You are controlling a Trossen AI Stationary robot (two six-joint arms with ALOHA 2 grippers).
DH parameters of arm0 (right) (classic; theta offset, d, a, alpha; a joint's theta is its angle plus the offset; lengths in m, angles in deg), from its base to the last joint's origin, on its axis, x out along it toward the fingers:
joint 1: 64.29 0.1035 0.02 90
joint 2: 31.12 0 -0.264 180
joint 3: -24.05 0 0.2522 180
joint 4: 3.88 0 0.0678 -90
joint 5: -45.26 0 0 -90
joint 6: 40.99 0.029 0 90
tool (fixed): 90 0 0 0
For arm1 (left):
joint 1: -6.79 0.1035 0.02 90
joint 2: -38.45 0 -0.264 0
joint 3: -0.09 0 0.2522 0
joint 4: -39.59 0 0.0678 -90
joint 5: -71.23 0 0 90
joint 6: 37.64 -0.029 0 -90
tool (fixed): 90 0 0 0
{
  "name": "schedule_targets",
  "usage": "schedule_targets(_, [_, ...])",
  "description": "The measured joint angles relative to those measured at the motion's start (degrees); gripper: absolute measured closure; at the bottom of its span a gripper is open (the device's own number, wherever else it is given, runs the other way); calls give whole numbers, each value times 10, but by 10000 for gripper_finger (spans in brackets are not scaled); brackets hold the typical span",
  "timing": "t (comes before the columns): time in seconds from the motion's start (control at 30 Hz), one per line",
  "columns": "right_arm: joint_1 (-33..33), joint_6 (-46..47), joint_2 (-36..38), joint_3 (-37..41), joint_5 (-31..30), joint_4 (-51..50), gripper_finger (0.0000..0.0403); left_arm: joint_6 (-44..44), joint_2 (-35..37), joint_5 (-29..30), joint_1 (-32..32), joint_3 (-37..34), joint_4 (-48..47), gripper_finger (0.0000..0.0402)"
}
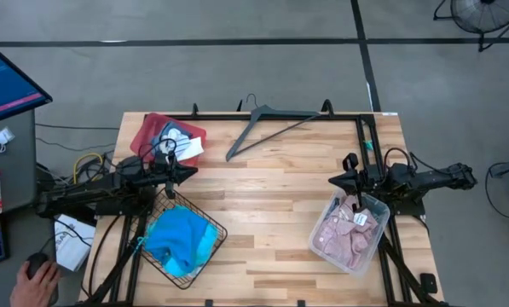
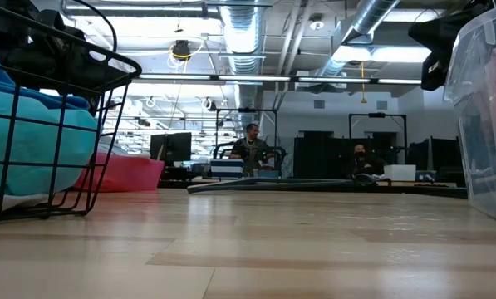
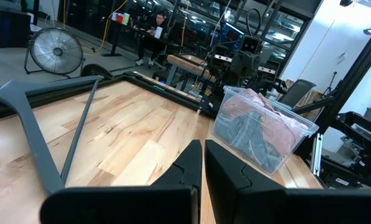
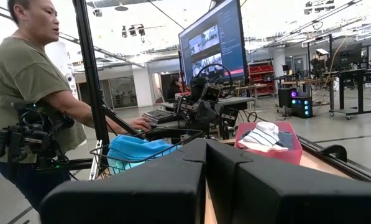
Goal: Pick & Place Cloths
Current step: Return to Home Position
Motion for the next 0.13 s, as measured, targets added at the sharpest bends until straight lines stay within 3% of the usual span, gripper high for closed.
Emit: schedule_targets(0.13, [0,0,0,0,0,0,403,0,0,0,0,0,0,400])
